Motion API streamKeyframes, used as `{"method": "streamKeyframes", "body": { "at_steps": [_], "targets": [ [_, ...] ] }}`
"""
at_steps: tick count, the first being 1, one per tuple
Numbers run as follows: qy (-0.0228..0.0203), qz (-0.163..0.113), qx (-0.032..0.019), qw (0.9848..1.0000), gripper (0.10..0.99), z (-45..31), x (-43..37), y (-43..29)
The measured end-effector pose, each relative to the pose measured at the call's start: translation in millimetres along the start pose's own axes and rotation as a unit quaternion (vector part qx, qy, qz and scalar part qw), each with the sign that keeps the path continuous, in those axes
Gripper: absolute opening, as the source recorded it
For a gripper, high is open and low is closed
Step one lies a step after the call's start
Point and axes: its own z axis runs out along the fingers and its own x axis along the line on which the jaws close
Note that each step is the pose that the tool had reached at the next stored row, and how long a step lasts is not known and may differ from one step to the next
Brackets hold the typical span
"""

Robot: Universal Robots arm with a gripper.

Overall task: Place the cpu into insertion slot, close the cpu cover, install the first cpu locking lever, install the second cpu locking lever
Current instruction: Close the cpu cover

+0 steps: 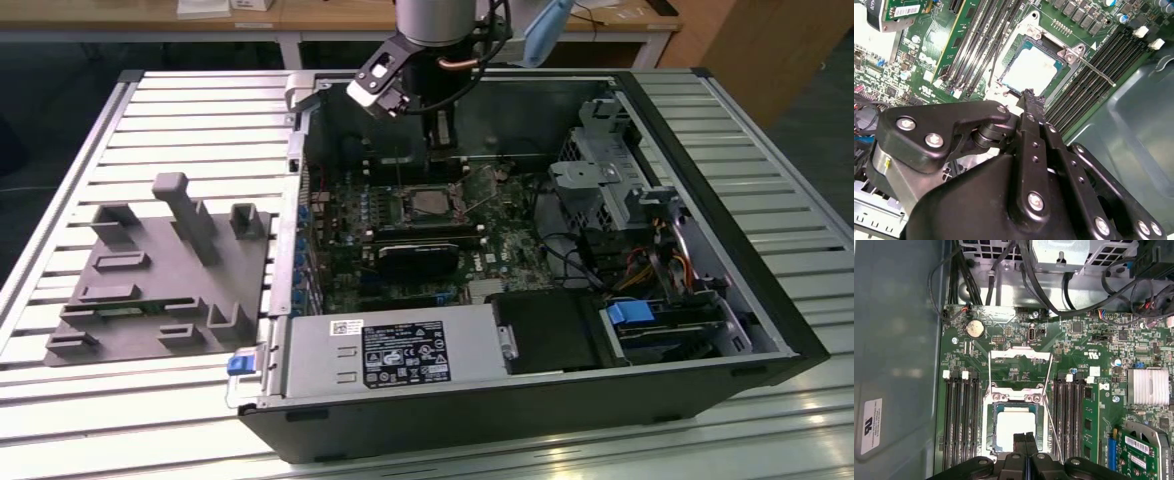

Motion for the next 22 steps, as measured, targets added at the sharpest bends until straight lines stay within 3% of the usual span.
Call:
{"method": "streamKeyframes", "body": {
  "at_steps": [9,22],
  "targets": [
    [0.0000,0.001,0.0012,1.0000,0.102,1.5,-0.1,19.4],
    [-0.0002,0.000,0.0033,1.0000,0.102,4.5,-0.4,61.9]
  ]
}}
